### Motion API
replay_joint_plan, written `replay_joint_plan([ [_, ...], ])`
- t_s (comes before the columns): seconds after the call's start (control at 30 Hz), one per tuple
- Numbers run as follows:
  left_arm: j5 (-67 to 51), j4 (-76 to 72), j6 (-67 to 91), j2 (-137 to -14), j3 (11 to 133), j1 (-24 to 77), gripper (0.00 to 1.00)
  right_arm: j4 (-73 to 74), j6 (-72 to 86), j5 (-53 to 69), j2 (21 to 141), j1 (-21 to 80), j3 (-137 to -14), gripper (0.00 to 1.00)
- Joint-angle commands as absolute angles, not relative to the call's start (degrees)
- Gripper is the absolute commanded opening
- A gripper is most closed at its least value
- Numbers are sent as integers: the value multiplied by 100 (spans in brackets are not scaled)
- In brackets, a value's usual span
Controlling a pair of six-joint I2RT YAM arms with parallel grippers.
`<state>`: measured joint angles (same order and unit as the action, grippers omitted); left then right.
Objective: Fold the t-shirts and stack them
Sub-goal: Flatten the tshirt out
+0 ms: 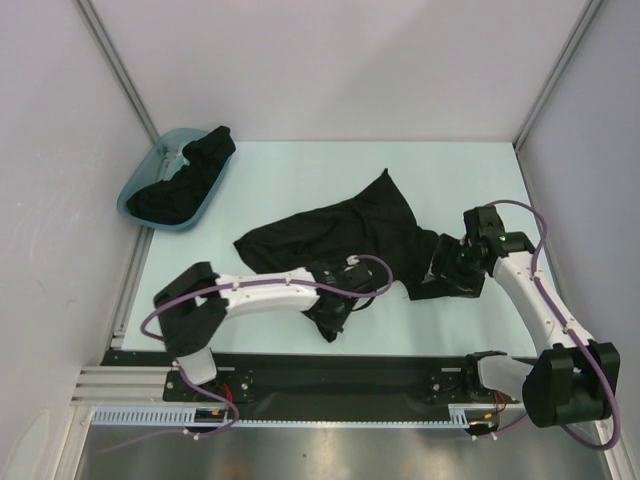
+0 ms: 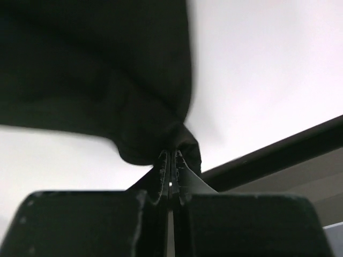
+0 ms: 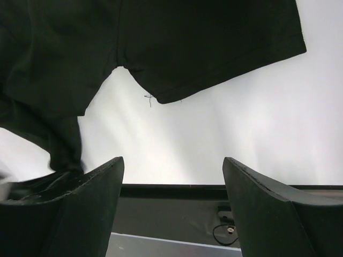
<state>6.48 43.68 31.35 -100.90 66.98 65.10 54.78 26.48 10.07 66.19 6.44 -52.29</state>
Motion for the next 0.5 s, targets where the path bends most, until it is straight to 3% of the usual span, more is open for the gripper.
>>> replay_joint_plan([
  [0.0, 1352, 4579, 3646, -9055, 6128, 6346, 0, 5300, 2610, 1098, 6811, 677, -5150, 81],
  [0.27, 1977, 5211, 4692, -6946, 4598, 5714, 3, 5036, 2567, 1283, 7443, 747, -5317, 79],
  [0.33, 1899, 5308, 4799, -6733, 4465, 5538, 19, 5019, 2531, 1283, 7532, 782, -5352, 79],
  [0.37, 1785, 5352, 4868, -6602, 4413, 5459, 48, 5001, 2540, 1292, 7593, 800, -5361, 79],
  [0.43, 1557, 5309, 4974, -6452, 4360, 5467, 90, 4983, 2522, 1327, 7629, 870, -5379, 79],
  [0.47, 1329, 5300, 5044, -6303, 4298, 5467, 92, 4957, 2531, 1336, 7655, 896, -5379, 79],
])
